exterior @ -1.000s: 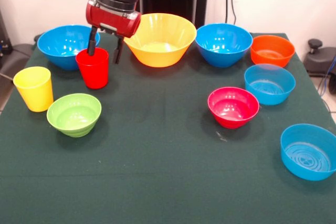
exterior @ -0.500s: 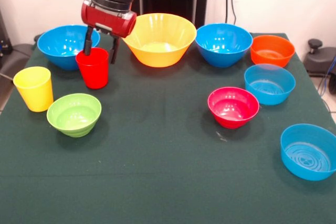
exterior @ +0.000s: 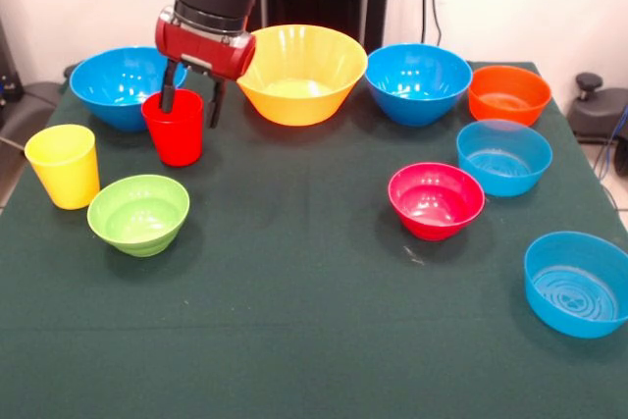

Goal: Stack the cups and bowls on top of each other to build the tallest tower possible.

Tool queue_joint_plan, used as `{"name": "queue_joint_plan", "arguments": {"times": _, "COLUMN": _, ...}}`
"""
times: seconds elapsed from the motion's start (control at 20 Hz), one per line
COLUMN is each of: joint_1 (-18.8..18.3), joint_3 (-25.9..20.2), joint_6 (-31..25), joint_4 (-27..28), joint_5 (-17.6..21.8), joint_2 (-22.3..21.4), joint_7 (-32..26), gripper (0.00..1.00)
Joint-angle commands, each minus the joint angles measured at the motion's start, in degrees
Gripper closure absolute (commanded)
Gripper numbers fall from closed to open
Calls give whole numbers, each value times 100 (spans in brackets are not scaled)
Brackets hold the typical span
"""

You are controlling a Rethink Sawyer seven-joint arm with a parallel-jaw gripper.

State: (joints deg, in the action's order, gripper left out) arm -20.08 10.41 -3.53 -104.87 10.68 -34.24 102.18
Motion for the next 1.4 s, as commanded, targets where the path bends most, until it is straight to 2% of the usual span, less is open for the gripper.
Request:
{"name": "queue_joint_plan", "arguments": {"times": 0.05, "joint_1": 236, "joint_3": -264, "joint_6": 242, "joint_4": -113, "joint_5": -91, "joint_2": 470, "joint_7": 978, "gripper": 0}}
{"name": "queue_joint_plan", "arguments": {"times": 0.35, "joint_1": 374, "joint_3": -163, "joint_6": 132, "joint_4": -27, "joint_5": -206, "joint_2": 480, "joint_7": 1040, "gripper": 0}}
{"name": "queue_joint_plan", "arguments": {"times": 1.05, "joint_1": 455, "joint_3": -126, "joint_6": -52, "joint_4": 23, "joint_5": -143, "joint_2": 388, "joint_7": 1004, "gripper": 0}}
{"name": "queue_joint_plan", "arguments": {"times": 1.3, "joint_1": 479, "joint_3": -192, "joint_6": -273, "joint_4": -135, "joint_5": -111, "joint_2": 45, "joint_7": 921, "gripper": 0}}
{"name": "queue_joint_plan", "arguments": {"times": 1.4, "joint_1": 464, "joint_3": -218, "joint_6": -453, "joint_4": -278, "joint_5": -65, "joint_2": -232, "joint_7": 833, "gripper": 0}}
